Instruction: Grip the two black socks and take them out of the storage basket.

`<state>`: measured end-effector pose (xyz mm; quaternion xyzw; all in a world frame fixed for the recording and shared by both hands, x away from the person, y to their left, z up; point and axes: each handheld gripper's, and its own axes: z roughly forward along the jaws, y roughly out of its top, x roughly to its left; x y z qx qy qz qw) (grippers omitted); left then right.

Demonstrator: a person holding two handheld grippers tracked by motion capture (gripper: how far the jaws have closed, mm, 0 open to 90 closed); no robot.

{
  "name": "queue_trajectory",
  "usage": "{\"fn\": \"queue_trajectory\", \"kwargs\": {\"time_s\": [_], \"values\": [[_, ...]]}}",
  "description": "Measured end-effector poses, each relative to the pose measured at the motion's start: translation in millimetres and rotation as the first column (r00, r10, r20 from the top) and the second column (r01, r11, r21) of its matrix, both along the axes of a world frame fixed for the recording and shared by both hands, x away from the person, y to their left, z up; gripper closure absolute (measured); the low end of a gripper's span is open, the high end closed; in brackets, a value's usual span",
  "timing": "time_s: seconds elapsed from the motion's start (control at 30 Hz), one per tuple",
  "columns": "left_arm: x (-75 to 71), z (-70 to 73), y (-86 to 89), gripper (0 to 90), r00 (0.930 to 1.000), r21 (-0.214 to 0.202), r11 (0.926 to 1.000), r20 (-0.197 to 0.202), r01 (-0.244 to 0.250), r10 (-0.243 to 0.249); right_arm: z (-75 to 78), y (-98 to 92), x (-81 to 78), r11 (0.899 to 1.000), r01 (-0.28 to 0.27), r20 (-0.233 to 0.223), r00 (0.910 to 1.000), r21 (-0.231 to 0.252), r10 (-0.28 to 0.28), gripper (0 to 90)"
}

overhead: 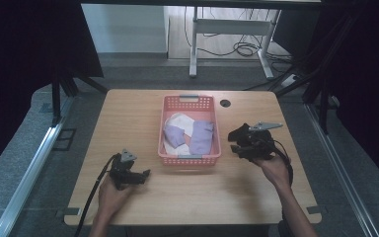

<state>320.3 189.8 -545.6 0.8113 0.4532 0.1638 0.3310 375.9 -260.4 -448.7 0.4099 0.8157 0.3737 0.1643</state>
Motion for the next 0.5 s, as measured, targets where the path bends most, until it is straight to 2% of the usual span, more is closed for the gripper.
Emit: {"fn": "queue_trajectory", "kwargs": {"time_s": [0.13,0.5], "values": [[0.0,0.3,0.3,10.6,1.0,0.006,1.0,-0.003,0.003,-0.003,-5.5,7.0,-9.2,0.999,-0.033,-0.008,0.9994,-0.005,0.032,17.7],[0.0,0.3,0.2,10.6,1.0,0.005,1.0,-0.002,0.003,-0.003,-27.1,15.3,-21.8,0.998,-0.062,-0.032,0.9976,-0.029,0.061,17.4]]}}
